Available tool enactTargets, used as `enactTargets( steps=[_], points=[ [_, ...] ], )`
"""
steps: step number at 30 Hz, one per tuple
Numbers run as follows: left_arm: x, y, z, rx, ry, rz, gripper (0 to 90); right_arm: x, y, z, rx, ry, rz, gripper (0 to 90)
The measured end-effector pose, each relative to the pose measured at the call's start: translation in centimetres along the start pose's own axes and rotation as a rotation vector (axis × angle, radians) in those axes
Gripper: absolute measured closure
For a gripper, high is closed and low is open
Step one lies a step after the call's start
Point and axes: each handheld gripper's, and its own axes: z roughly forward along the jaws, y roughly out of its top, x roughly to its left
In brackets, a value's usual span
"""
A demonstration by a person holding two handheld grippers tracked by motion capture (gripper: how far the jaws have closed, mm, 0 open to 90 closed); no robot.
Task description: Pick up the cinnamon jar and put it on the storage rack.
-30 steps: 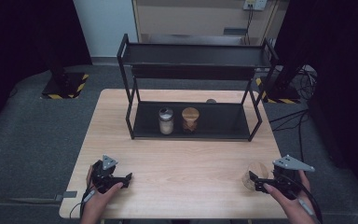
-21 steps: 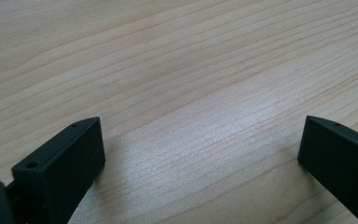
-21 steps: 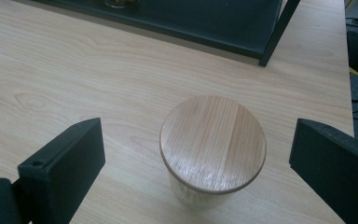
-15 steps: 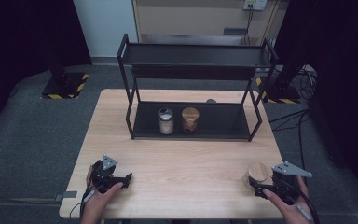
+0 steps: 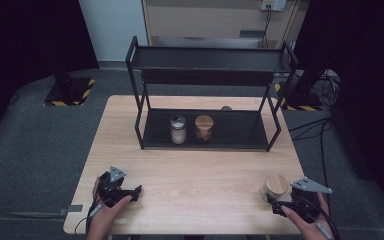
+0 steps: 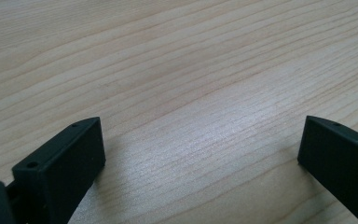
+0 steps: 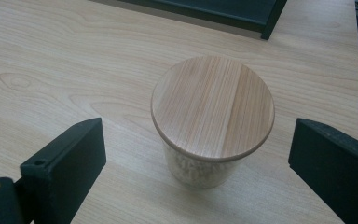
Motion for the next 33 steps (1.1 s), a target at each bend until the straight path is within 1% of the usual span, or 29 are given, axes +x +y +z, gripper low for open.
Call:
enactTargets(
  steps=[10,25,33],
  points=[
    [0.0,0.0,0.0,0.0,0.0,0.0,0.0,-0.1,-0.7,0.3,-0.001,-0.005,0.025,4.1],
    [0.0,0.0,0.0,0.0,0.0,0.0,0.0,-0.1,-2.3,1.0,-0.003,-0.01,0.042,4.4],
    [0.0,0.0,0.0,0.0,-0.001,0.0,0.0,-0.1,-3.0,1.3,-0.027,-0.013,0.058,4.5]
  ],
)
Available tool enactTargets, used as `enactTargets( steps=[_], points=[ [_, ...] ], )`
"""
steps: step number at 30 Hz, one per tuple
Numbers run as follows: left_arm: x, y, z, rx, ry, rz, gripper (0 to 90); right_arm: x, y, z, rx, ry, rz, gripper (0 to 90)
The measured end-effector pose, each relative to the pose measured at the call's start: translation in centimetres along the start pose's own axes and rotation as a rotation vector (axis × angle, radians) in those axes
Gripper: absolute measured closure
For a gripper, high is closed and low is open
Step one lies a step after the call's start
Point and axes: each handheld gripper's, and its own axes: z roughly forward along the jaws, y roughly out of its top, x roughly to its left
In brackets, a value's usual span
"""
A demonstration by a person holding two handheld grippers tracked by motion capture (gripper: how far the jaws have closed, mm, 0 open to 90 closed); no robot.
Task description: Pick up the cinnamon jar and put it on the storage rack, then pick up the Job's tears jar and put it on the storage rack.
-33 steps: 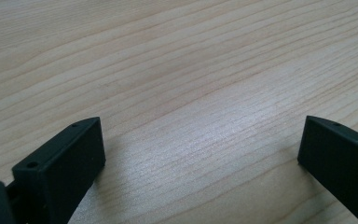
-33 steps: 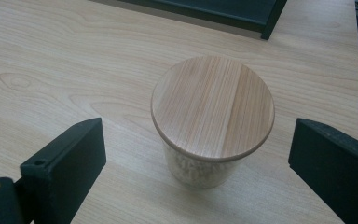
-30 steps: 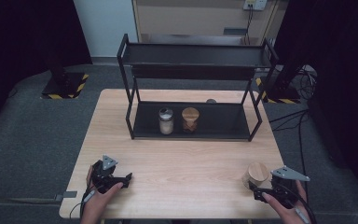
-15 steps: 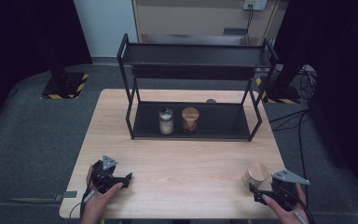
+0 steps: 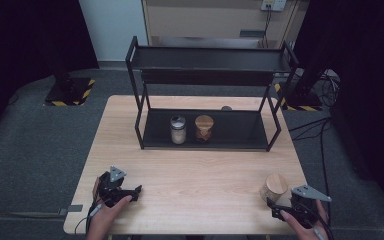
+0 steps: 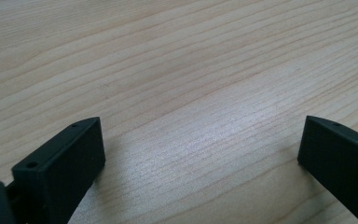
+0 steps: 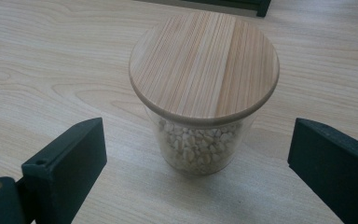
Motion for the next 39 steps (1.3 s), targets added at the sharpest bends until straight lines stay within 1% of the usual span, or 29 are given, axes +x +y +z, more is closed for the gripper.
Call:
enactTargets(
  steps=[11,17,23,30,35,39],
  points=[
    [0.0,0.0,0.0,0.0,0.0,0.0,0.0,0.3,-0.8,1.0,-0.006,-0.007,0.007,5.1],
    [0.0,0.0,0.0,0.0,0.001,0.0,0.0,0.3,-0.9,1.4,-0.002,-0.009,0.008,5.9],
    [0.0,0.0,0.0,0.0,0.001,-0.001,0.0,0.3,-0.9,1.9,-0.01,-0.01,0.004,6.7],
    [0.0,0.0,0.0,0.0,0.001,0.0,0.0,0.4,-0.8,2.3,-0.016,-0.015,0.001,9.3],
    [0.0,0.0,0.0,0.0,0.001,0.0,0.0,0.5,-0.7,2.5,-0.025,-0.013,-0.008,11.9],
    [0.0,0.0,0.0,0.0,0.001,0.0,0.0,0.5,-0.8,2.5,-0.036,-0.018,-0.007,13.8]
  ],
)
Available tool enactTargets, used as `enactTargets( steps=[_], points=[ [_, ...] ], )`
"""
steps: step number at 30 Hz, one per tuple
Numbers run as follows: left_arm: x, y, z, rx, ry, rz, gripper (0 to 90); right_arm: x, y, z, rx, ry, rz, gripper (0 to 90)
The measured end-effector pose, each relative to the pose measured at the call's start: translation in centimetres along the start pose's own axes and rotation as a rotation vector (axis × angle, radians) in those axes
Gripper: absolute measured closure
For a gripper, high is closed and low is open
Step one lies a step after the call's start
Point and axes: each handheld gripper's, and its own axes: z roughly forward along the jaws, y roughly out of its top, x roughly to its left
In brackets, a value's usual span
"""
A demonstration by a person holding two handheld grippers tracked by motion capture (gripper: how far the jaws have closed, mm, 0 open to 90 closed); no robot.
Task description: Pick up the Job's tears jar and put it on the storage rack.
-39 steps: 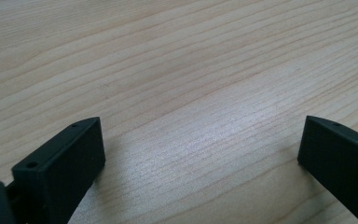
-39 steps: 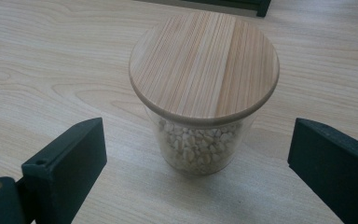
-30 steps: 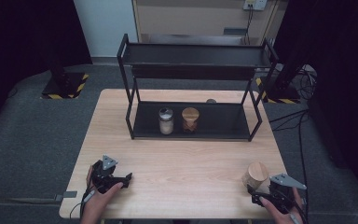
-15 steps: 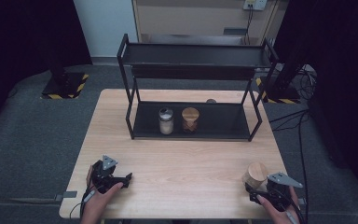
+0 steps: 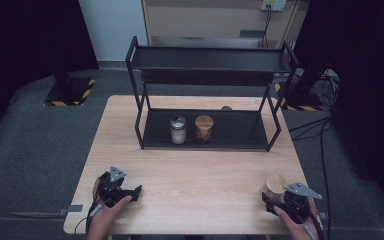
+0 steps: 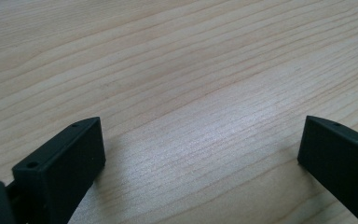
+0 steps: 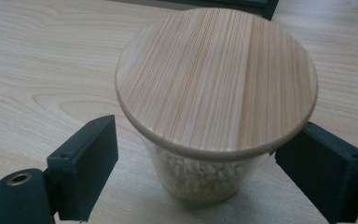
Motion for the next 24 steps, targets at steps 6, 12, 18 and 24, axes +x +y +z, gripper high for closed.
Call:
enactTargets(
  steps=[6,12,18,24],
  points=[
    [0.0,0.0,0.0,0.0,0.0,0.0,0.0,0.14,0.15,0.08,-0.02,-0.005,-0.001,15.8],
    [0.0,0.0,0.0,0.0,0.0,0.0,0.0,0.24,0.27,0.35,-0.033,-0.012,0.001,19.2],
    [0.0,0.0,0.0,0.0,0.0,0.0,0.0,0.39,0.1,0.61,-0.04,-0.025,-0.009,23.2],
    [0.0,0.0,0.0,0.0,0.0,0.0,0.0,0.29,-0.41,0.74,-0.059,-0.026,0.006,25.1]
  ],
)
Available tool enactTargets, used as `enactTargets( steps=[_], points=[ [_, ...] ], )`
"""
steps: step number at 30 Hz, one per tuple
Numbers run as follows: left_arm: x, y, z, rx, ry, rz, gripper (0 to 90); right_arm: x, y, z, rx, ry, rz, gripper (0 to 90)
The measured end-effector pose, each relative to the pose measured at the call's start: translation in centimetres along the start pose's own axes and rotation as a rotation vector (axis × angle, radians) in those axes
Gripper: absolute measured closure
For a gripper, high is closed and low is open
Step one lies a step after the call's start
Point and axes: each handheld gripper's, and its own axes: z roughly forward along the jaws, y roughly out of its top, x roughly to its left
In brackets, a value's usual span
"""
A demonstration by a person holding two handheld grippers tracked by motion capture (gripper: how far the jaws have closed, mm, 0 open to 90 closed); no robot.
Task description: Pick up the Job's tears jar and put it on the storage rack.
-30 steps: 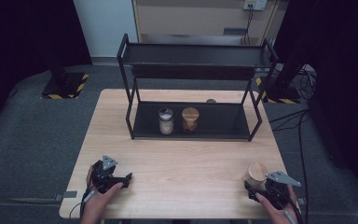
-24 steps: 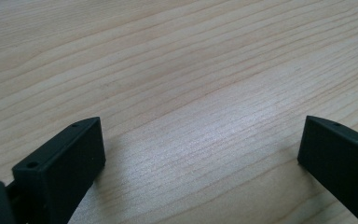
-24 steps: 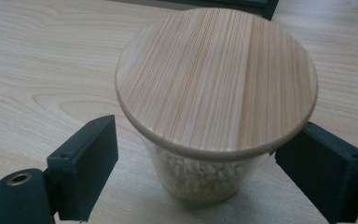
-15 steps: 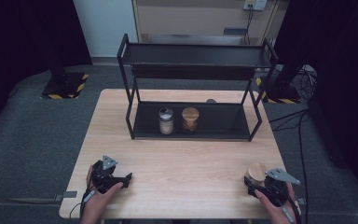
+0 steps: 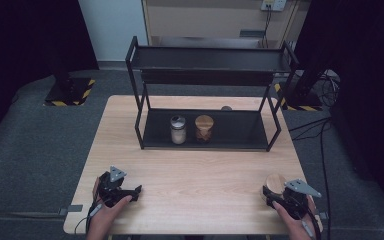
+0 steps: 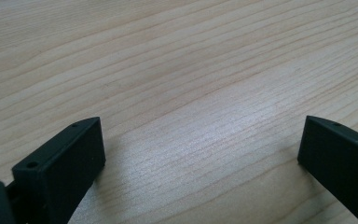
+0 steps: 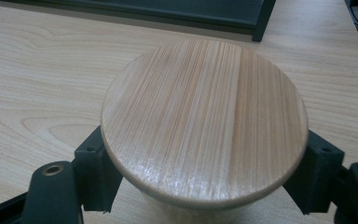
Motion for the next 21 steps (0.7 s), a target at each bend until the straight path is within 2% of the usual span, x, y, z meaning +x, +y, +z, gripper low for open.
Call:
enactTargets(
  steps=[5,10,21],
  points=[
    [0.0,0.0,0.0,0.0,0.0,0.0,0.0,0.3,0.2,-0.1,0.001,-0.01,-0.027,25.8],
    [0.0,0.0,0.0,0.0,0.0,0.0,0.0,0.3,0.3,-0.1,-0.003,-0.01,-0.02,25.8],
    [0.0,0.0,0.0,0.0,0.0,0.0,0.0,0.6,1.3,-0.7,-0.025,-0.011,-0.049,25.8]
  ],
)
